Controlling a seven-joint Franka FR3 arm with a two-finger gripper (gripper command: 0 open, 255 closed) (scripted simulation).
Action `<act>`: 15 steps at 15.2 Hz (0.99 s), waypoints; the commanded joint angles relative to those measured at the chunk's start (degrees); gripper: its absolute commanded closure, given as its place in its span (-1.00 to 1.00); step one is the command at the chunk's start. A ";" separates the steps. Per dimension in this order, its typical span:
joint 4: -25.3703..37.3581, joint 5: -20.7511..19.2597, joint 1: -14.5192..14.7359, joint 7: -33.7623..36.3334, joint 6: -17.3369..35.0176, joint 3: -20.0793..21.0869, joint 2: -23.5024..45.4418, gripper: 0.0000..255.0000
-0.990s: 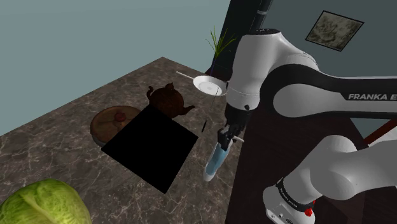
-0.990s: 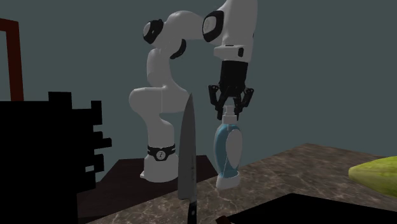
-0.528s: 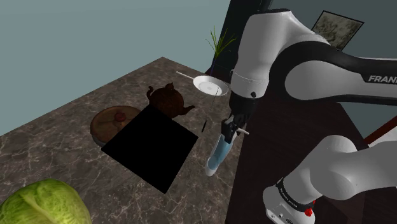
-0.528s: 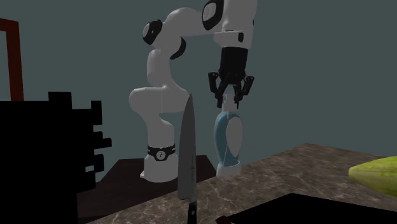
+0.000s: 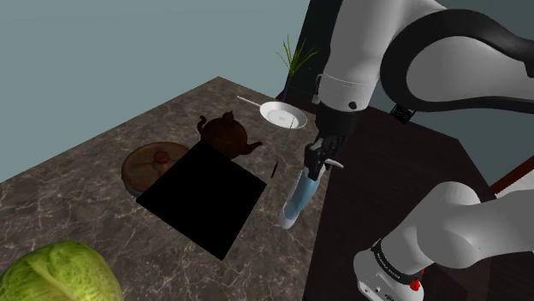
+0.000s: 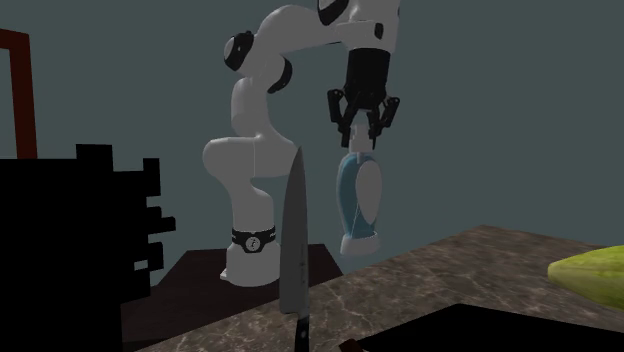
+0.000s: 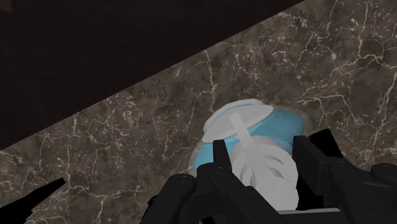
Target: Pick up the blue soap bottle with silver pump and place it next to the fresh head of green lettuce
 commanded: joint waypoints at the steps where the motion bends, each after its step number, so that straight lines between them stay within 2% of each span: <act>1: 1.51 -0.15 -0.02 0.19 -1.55 -0.21 -0.05 1.00; 15: 13.44 -1.75 -0.85 0.85 -11.71 -1.89 1.80 1.00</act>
